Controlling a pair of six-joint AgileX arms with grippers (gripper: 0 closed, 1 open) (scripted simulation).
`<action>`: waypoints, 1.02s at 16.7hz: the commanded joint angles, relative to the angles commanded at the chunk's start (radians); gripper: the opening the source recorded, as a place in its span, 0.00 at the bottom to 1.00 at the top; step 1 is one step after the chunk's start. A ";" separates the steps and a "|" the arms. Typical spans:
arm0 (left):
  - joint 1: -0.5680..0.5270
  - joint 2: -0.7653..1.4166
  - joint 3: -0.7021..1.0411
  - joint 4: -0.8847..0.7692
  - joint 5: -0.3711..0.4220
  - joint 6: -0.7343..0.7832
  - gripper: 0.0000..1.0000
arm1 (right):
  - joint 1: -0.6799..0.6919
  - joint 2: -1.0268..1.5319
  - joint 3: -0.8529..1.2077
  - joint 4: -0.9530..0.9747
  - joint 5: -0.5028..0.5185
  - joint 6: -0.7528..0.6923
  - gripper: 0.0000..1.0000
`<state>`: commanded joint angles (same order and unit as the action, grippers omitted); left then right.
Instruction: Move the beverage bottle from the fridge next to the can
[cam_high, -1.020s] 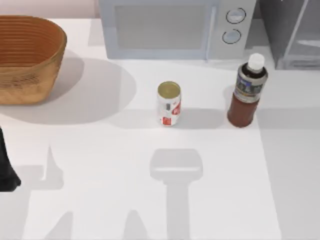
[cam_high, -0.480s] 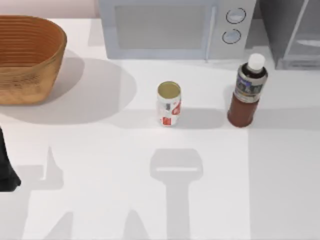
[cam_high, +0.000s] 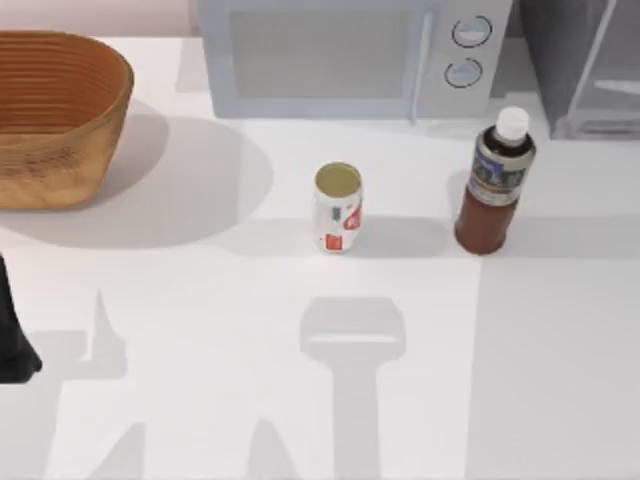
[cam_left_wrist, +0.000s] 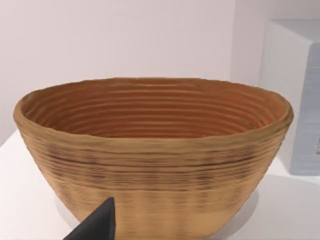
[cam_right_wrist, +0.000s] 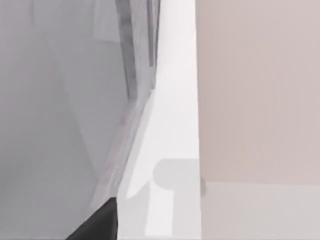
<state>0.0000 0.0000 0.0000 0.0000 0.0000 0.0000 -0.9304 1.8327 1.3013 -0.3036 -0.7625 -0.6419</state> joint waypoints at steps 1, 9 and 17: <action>0.000 0.000 0.000 0.000 0.000 0.000 1.00 | -0.012 -0.006 -0.008 0.004 -0.002 -0.002 1.00; 0.000 0.000 0.000 0.000 0.000 0.000 1.00 | 0.276 -0.047 -0.108 0.108 0.230 0.207 1.00; 0.000 0.000 0.000 0.000 0.000 0.000 1.00 | 0.830 -0.183 -0.281 0.320 0.650 0.565 1.00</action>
<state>0.0000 0.0000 0.0000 0.0000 0.0000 0.0000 -0.1002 1.6498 1.0207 0.0163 -0.1123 -0.0765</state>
